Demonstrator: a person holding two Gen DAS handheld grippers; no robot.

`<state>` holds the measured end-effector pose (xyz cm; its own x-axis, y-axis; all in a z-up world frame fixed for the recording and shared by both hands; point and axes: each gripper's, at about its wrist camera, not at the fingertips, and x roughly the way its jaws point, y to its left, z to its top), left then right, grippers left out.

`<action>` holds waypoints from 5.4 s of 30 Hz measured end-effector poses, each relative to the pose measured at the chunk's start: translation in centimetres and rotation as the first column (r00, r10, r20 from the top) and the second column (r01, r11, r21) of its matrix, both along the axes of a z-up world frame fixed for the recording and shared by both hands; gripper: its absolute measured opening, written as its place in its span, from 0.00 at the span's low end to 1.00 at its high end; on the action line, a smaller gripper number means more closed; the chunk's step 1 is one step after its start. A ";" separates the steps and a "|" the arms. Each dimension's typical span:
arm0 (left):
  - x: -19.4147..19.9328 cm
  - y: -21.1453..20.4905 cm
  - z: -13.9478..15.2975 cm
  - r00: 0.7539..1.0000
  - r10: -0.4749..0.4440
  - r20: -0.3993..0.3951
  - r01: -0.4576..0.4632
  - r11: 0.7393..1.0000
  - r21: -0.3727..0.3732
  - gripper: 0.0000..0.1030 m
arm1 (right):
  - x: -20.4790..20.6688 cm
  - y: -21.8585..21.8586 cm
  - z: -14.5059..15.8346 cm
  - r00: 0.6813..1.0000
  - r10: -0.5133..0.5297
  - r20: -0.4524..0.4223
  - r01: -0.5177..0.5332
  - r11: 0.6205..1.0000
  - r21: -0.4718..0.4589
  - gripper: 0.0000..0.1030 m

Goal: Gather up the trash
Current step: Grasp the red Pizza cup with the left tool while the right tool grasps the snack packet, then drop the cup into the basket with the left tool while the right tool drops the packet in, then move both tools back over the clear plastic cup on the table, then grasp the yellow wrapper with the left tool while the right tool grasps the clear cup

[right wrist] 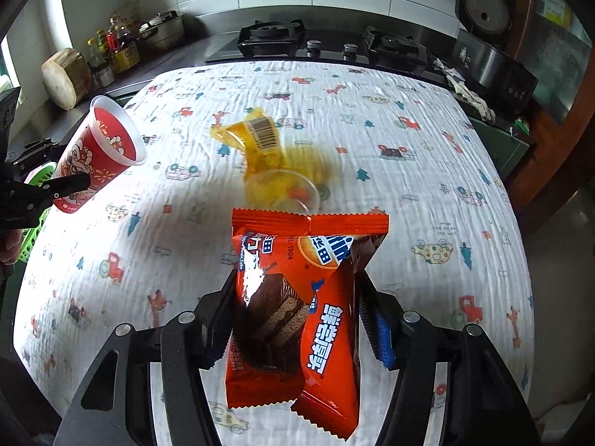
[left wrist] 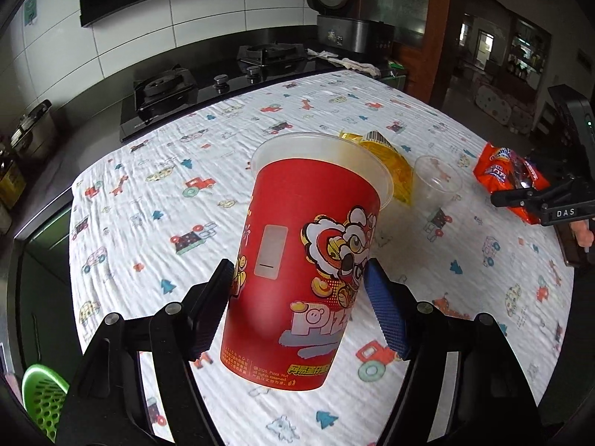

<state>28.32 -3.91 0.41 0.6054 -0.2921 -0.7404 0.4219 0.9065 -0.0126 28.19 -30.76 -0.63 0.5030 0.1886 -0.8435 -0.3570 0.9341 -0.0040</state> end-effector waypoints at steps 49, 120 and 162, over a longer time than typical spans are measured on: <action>-18.5 37.8 -5.4 0.661 0.740 -0.122 -0.745 0.667 0.009 0.85 | -5.1 51.6 -1.2 0.781 0.623 -0.036 -0.602 0.768 0.218 0.64; 4.0 0.1 -1.2 0.937 0.307 -0.167 -0.323 0.943 -0.076 0.94 | 7.4 1.9 -4.5 0.997 0.072 0.027 -0.074 0.993 0.094 0.63; 12.2 -12.8 -5.2 0.888 0.257 -0.380 -0.375 0.884 -0.279 0.25 | 3.7 -3.1 -3.2 0.997 0.069 0.034 -0.072 0.994 0.077 0.59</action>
<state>40.51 -16.72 -4.76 0.4518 -0.3913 -0.8017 0.0311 0.9050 -0.4242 31.87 -33.89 -3.87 0.5121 0.2888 -0.8089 -0.4226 0.9046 0.0554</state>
